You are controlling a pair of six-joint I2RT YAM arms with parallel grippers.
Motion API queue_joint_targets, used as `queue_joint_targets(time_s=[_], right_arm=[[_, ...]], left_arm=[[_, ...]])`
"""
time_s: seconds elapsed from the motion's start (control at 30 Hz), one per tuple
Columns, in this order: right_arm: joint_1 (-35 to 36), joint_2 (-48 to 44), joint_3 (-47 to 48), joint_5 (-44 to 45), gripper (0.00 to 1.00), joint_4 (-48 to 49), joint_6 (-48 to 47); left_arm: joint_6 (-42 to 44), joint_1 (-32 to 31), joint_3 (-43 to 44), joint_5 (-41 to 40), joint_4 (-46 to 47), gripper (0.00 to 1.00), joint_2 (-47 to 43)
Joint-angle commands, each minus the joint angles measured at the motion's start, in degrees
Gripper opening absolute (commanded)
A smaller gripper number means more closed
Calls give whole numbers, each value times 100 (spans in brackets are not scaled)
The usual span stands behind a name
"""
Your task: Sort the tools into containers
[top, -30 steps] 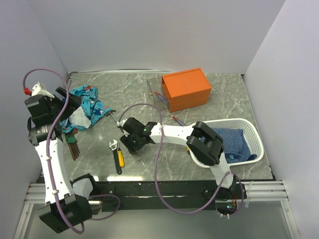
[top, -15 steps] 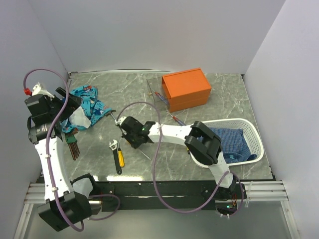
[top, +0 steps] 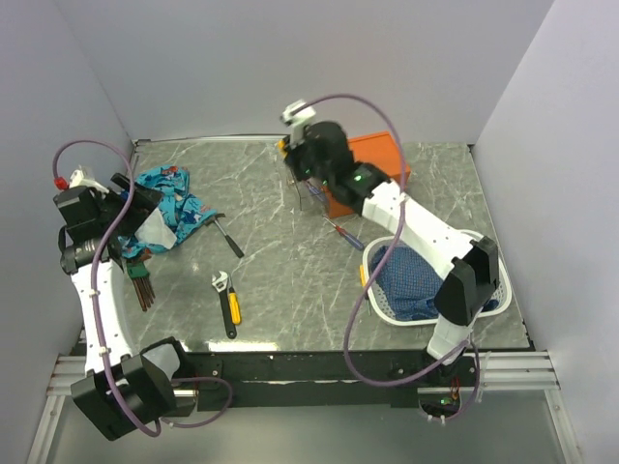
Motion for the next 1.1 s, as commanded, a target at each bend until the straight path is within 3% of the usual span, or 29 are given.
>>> queue_joint_targets(time_s=[0.0, 0.4, 0.83, 1.0, 1.03, 1.07], right_arm=[[-458, 378, 243, 241, 0, 240, -448], [-705, 1899, 1650, 320, 0, 416, -967], [-793, 1935, 1361, 539, 0, 373, -2039], [-811, 1689, 895, 768, 12, 408, -2110], [-811, 1645, 877, 707, 29, 312, -2119], [-802, 1558, 877, 655, 37, 241, -2127]], left_arm=[[-161, 35, -129, 354, 456, 86, -89], [-134, 122, -200, 486, 289, 85, -221], [-275, 131, -341, 592, 535, 85, -63], [-301, 131, -253, 504, 571, 85, 51], [-301, 140, -244, 495, 579, 85, 78], [-293, 140, -209, 504, 579, 85, 87]])
